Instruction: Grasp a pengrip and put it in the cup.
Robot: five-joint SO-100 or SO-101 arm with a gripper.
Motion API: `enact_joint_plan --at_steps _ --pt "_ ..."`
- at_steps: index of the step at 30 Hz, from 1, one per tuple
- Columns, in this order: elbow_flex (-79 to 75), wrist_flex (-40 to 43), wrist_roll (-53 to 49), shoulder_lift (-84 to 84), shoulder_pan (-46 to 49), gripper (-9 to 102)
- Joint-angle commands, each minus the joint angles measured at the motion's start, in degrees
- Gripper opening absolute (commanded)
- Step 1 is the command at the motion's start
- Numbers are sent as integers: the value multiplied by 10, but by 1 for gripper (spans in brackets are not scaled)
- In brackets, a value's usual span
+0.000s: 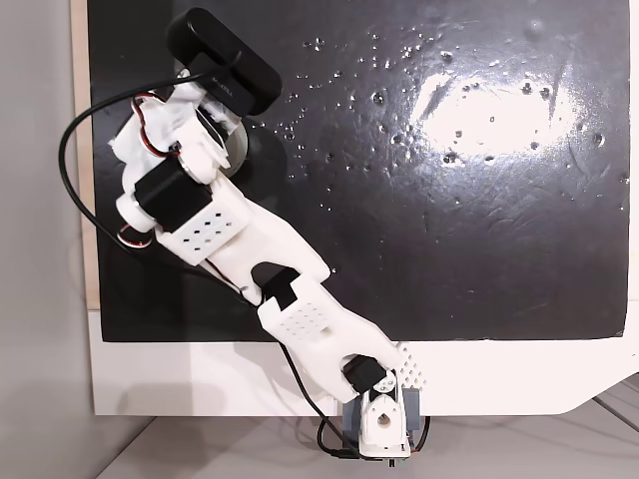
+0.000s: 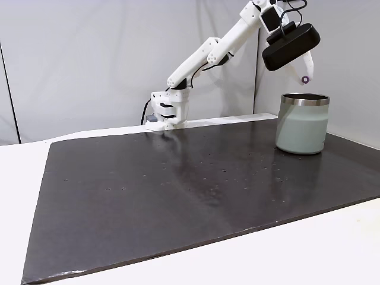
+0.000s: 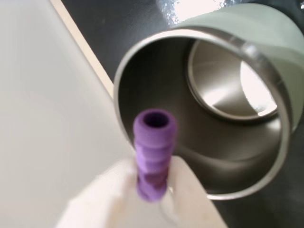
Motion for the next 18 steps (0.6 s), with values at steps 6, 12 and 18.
enact_joint_plan --at_steps 6,12,18 --pt "-33 9 5 19 10 23" --pt "-33 11 5 24 10 23" --pt "-23 11 4 32 10 23"
